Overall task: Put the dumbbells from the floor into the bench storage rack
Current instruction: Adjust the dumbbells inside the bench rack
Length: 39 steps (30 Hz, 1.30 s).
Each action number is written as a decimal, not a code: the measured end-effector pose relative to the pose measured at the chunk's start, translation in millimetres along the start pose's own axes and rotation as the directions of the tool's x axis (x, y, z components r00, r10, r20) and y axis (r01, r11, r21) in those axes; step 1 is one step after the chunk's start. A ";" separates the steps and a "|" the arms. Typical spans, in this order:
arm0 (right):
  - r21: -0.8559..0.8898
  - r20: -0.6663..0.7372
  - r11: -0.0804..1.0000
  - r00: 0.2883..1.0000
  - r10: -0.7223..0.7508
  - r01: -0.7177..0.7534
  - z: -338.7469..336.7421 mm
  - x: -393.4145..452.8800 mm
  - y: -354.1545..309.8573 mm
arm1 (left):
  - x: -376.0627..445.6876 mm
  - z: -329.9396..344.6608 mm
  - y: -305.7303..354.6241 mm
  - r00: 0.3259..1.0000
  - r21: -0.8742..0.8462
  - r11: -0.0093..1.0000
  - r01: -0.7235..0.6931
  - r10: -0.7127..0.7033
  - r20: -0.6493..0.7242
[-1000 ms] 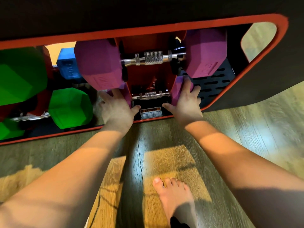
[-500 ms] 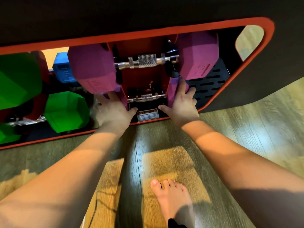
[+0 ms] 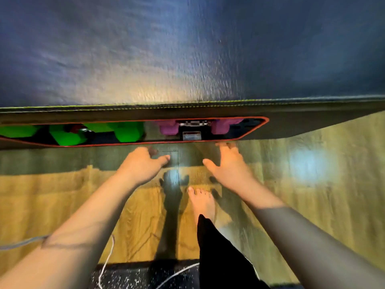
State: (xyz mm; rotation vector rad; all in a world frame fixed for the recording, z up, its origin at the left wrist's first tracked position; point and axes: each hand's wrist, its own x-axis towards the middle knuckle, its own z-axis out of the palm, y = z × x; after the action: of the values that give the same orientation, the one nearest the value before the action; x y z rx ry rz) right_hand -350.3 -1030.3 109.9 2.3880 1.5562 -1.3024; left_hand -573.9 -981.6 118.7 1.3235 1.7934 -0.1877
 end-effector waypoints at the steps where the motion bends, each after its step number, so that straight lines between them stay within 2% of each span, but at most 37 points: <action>1: 0.021 0.029 0.999 0.999 -0.037 0.036 -17.8 -28.2 -10.6 | -31.5 -19.3 4.4 1.000 -0.025 1.000 -0.007 0.007 -0.027; 3: 0.049 0.082 0.995 0.992 -0.094 0.090 -55.9 -82.5 -33.8 | -87.6 -56.2 13.6 0.994 -0.084 0.996 -0.018 0.009 -0.109; 6: 0.079 0.126 0.984 0.977 -0.170 0.161 -124.4 -162.2 -79.5 | -178.7 -121.0 36.1 0.969 -0.317 0.948 0.017 -0.094 -0.228; 8: 0.103 0.144 0.972 0.964 -0.225 0.211 -164.9 -203.6 -107.7 | -231.5 -156.2 51.4 0.935 -0.426 0.905 -0.005 -0.147 -0.324; 10: 0.104 0.128 0.953 0.947 -0.295 0.283 -202.7 -233.2 -137.4 | -278.7 -189.8 68.1 0.890 -0.458 0.888 -0.041 -0.176 -0.421; 13: 0.056 0.089 0.892 0.888 -0.452 0.449 -249.6 -258.2 -179.7 | -331.9 -228.2 93.4 0.835 -0.509 0.857 -0.086 -0.217 -0.506; 17: -0.022 0.101 0.760 0.758 -0.644 0.649 -295.2 -268.4 -227.2 | -376.8 -252.4 113.6 0.756 -0.550 0.821 -0.153 -0.261 -0.601; 19: -0.066 0.128 0.698 0.700 -0.702 0.713 -309.1 -266.6 -240.0 | -395.8 -252.0 118.9 0.725 -0.565 0.808 -0.169 -0.286 -0.626; 22: -0.129 0.168 0.639 0.652 -0.740 0.758 -325.4 -258.7 -244.5 | -420.0 -236.9 127.7 0.695 -0.572 0.806 -0.154 -0.323 -0.642; 25: -0.187 0.223 0.570 0.600 -0.769 0.800 -338.1 -254.1 -236.5 | -441.5 -214.7 139.4 0.636 -0.589 0.792 -0.161 -0.373 -0.675; 27: -0.204 0.269 0.533 0.570 -0.776 0.821 -348.8 -251.6 -228.6 | -452.8 -201.3 150.8 0.588 -0.606 0.779 -0.164 -0.416 -0.694; 30: -0.204 0.345 0.441 0.486 -0.803 0.874 -372.3 -253.0 -205.9 | -475.5 -173.4 177.2 0.474 -0.653 0.739 -0.168 -0.520 -0.710; 33: -0.182 0.329 0.403 0.442 -0.835 0.897 -405.2 -254.8 -176.5 | -492.0 -146.1 214.6 0.407 -0.688 0.699 -0.195 -0.580 -0.705; 35: -0.176 0.296 0.397 0.433 -0.851 0.901 -434.0 -254.4 -148.5 | -498.9 -127.4 249.0 0.399 -0.697 0.689 -0.198 -0.593 -0.700; 37: -0.181 0.277 0.438 0.473 -0.836 0.881 -464.3 -254.0 -115.5 | -504.2 -106.4 285.3 0.420 -0.714 0.670 -0.201 -0.600 -0.681; 39: -0.159 0.255 0.441 0.468 -0.846 0.883 -497.9 -252.0 -86.0 | -512.3 -89.3 324.9 0.443 -0.717 0.657 -0.235 -0.584 -0.680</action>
State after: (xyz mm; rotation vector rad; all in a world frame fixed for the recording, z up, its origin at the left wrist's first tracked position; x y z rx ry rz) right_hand -142.9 -968.1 631.3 1.1911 2.8504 -1.1158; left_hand -325.8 -1152.6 652.9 0.5159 2.4527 1.2952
